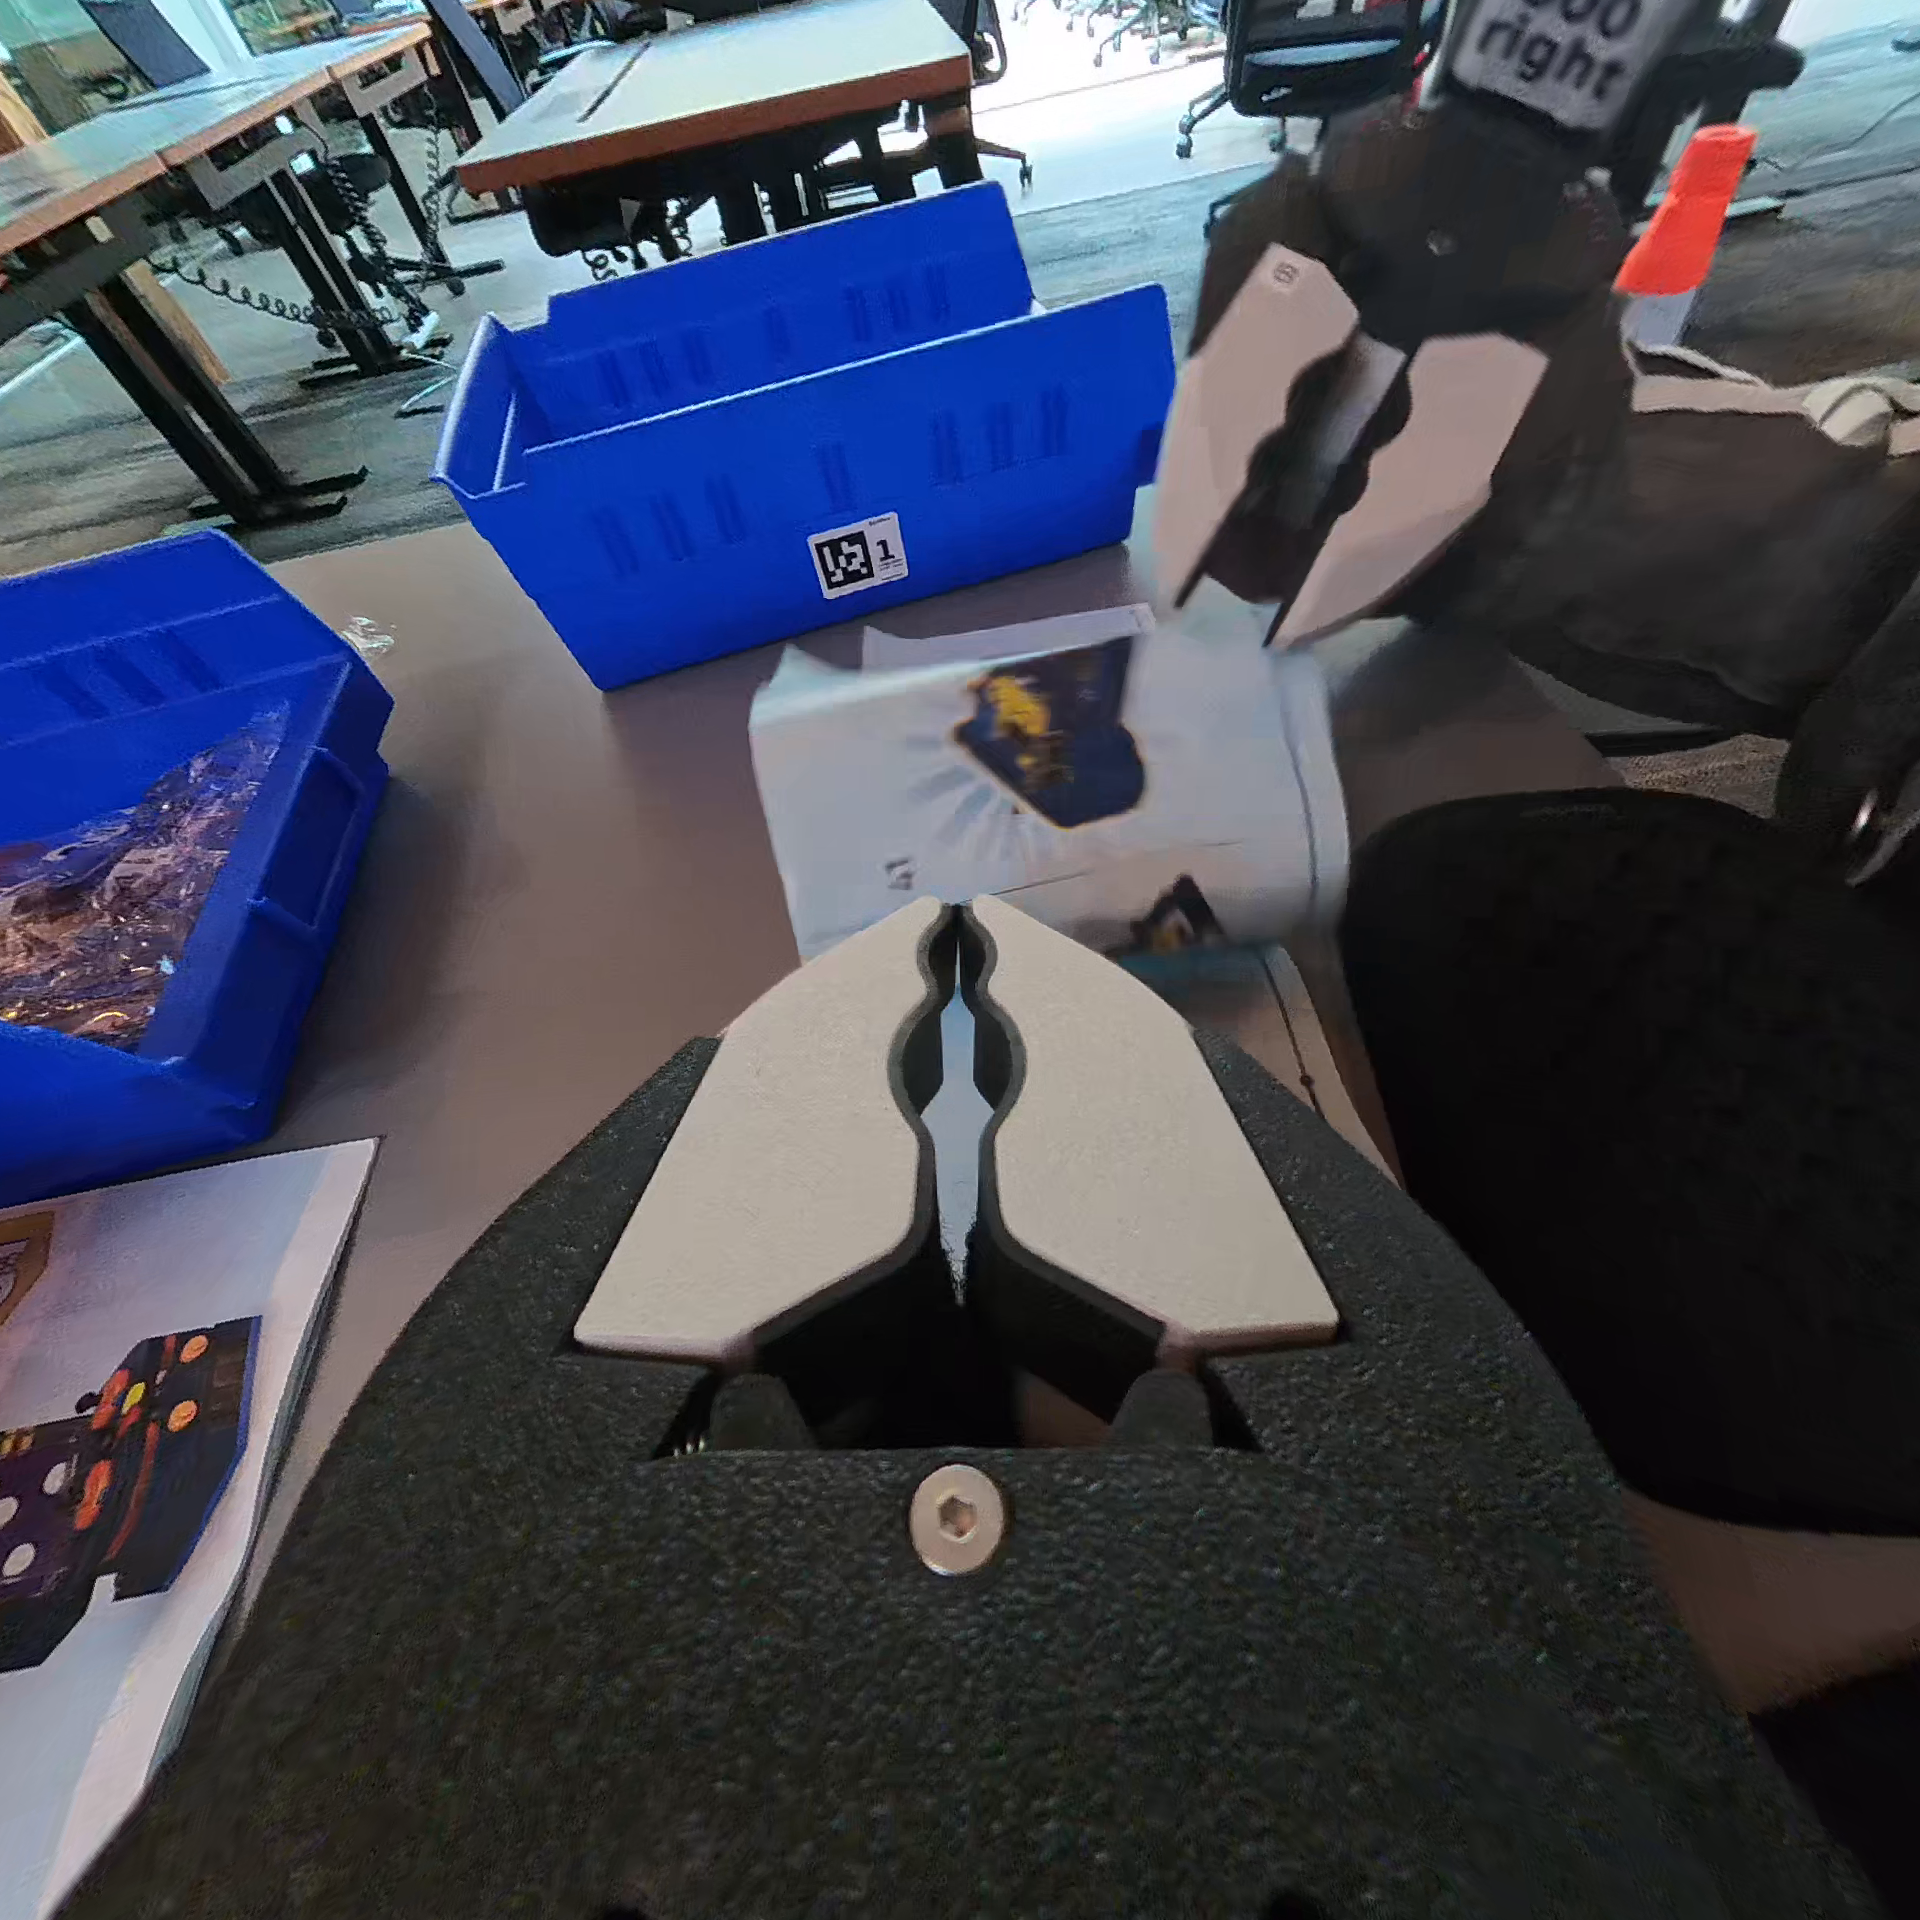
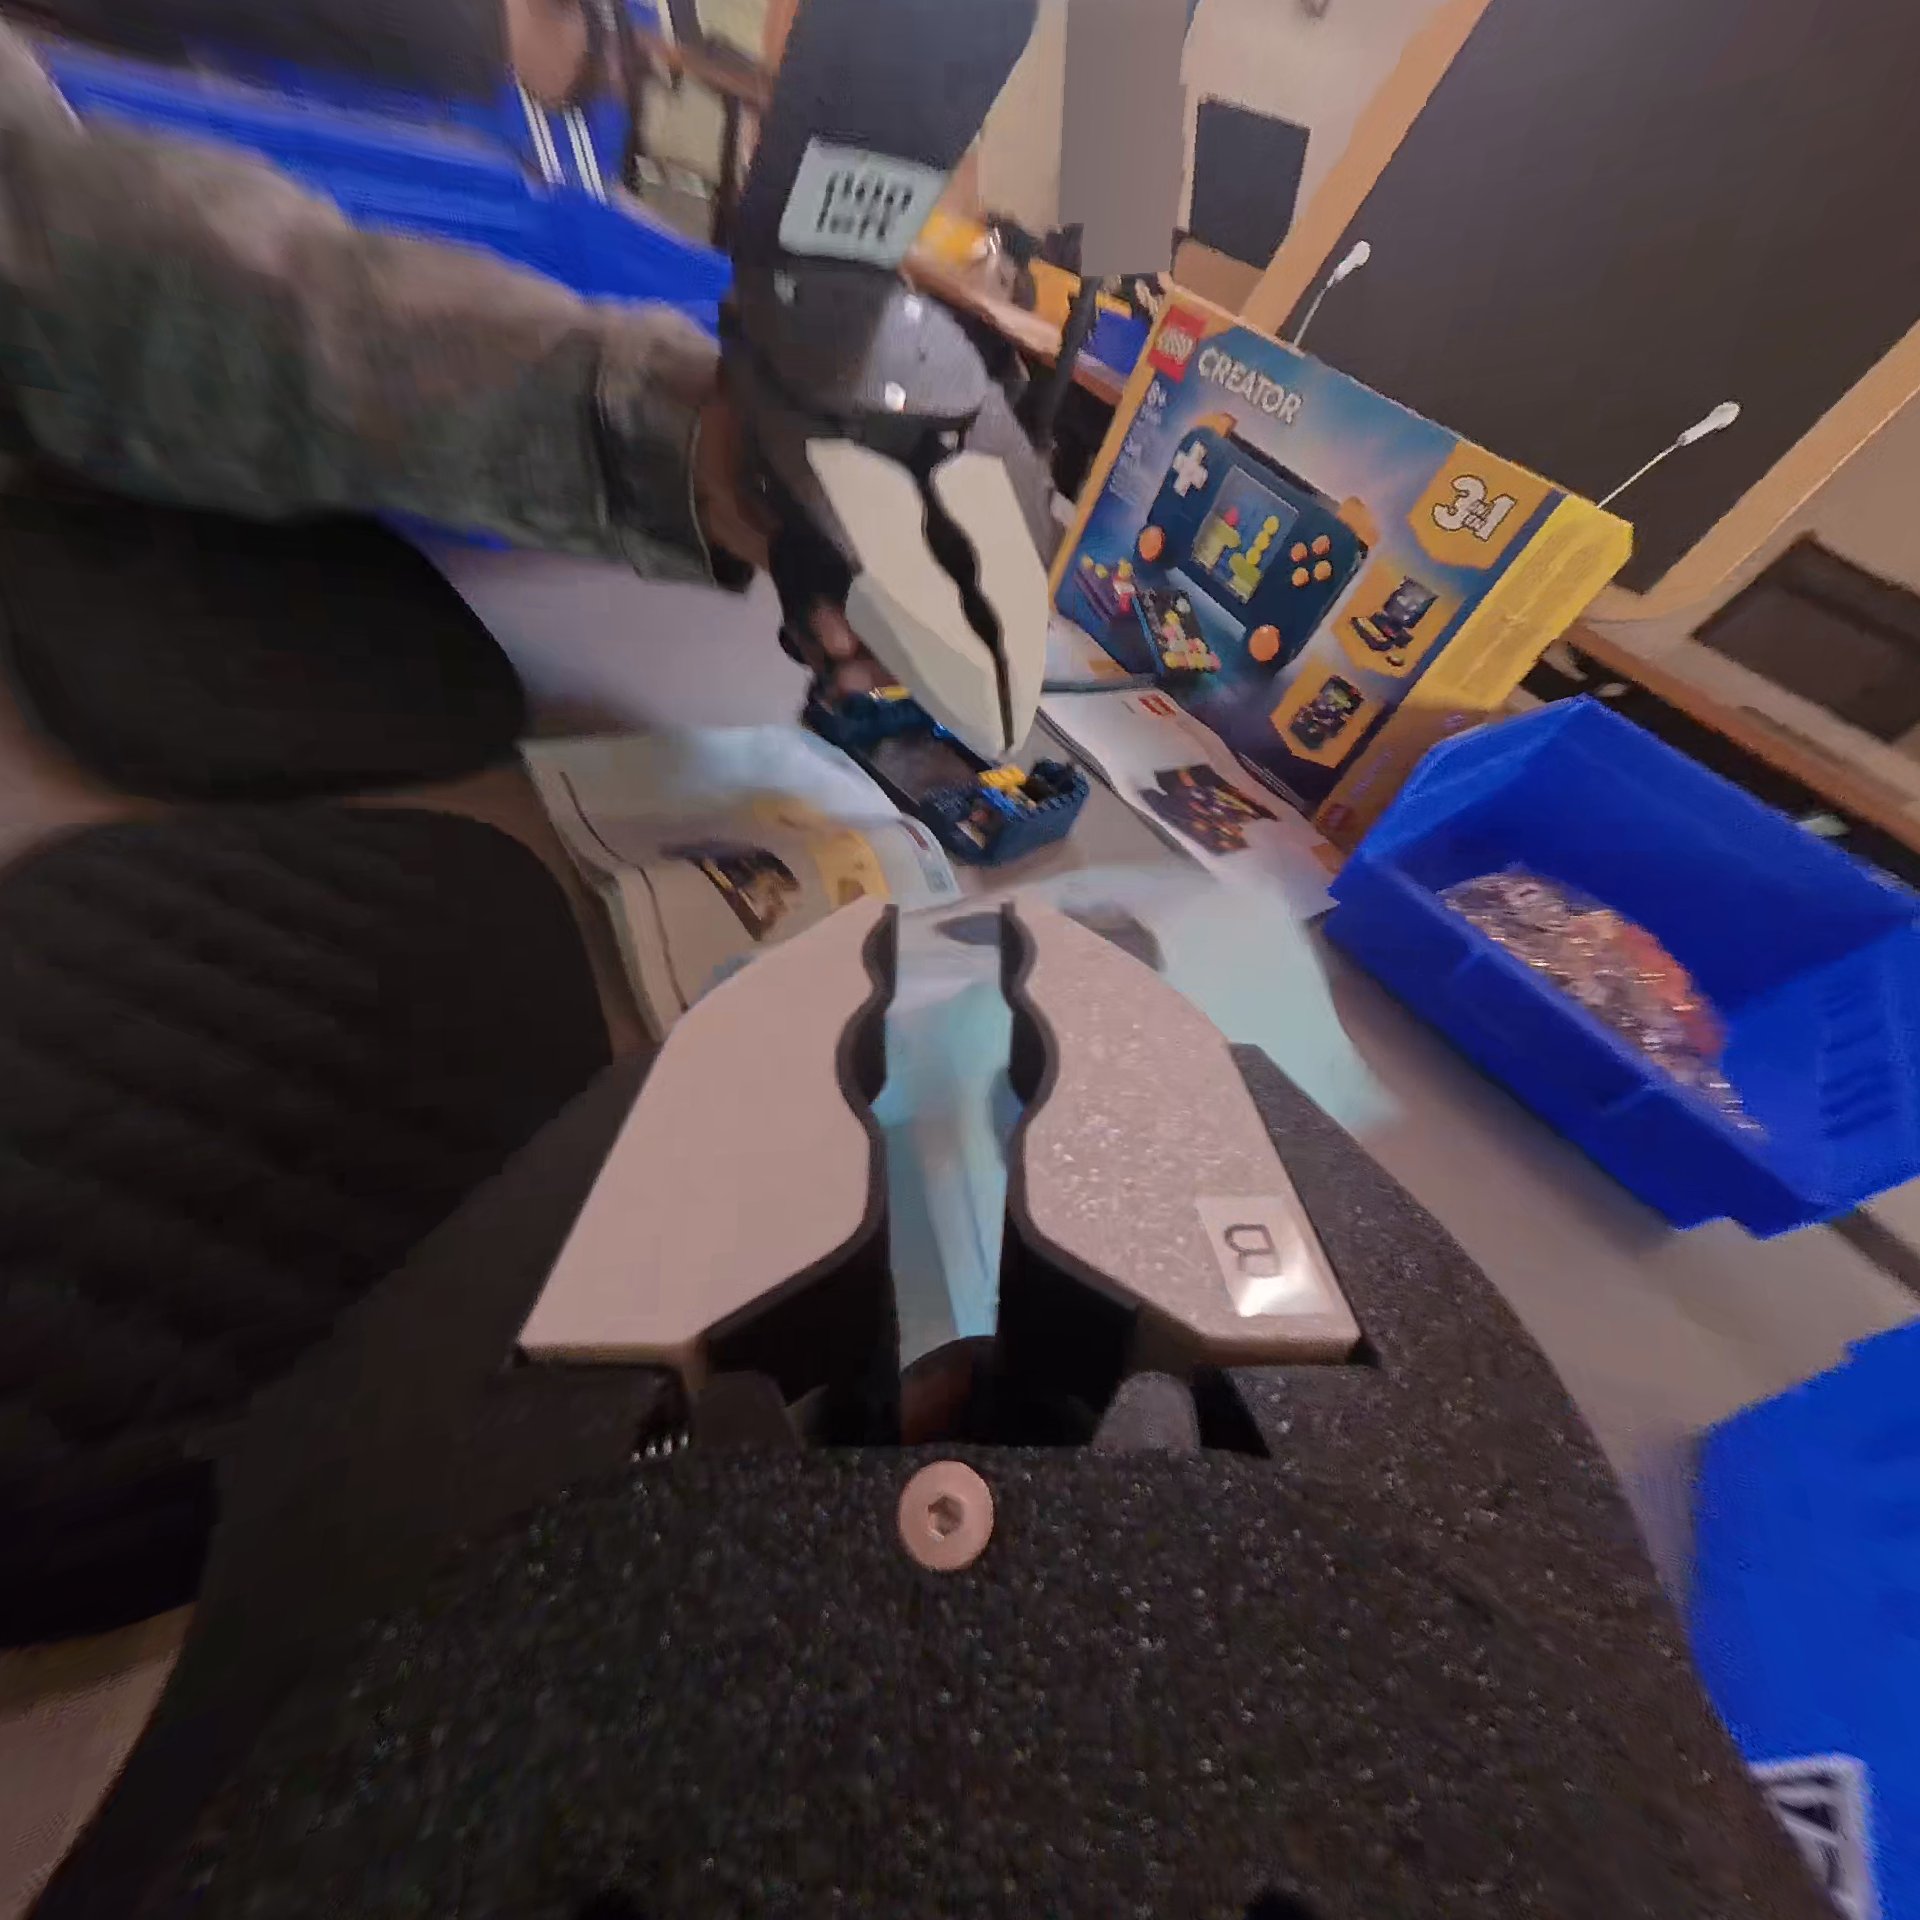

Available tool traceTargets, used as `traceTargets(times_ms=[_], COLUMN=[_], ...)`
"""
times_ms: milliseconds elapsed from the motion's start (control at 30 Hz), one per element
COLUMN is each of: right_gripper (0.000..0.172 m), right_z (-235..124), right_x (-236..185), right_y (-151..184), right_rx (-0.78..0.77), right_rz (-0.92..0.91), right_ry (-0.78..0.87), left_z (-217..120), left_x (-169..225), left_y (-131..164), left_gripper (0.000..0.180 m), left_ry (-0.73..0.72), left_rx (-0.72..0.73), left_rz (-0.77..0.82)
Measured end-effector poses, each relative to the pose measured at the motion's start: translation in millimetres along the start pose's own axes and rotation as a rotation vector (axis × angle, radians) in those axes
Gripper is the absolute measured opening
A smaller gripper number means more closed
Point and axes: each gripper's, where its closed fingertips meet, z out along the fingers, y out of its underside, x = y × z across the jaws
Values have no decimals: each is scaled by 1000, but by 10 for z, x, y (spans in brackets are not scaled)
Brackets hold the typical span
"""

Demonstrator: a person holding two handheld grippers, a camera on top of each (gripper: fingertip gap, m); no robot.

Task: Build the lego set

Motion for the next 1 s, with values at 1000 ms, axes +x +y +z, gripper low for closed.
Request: traceTargets(times_ms=[1000], right_gripper=[3], right_z=[-608], right_x=[279], right_y=[1343], right_rx=[-774], right_rz=[453], right_ry=[214], left_z=[-427], left_x=[727], left_y=[565], left_gripper=[35], left_ry=[-299], left_rx=[-286], left_rz=[75])
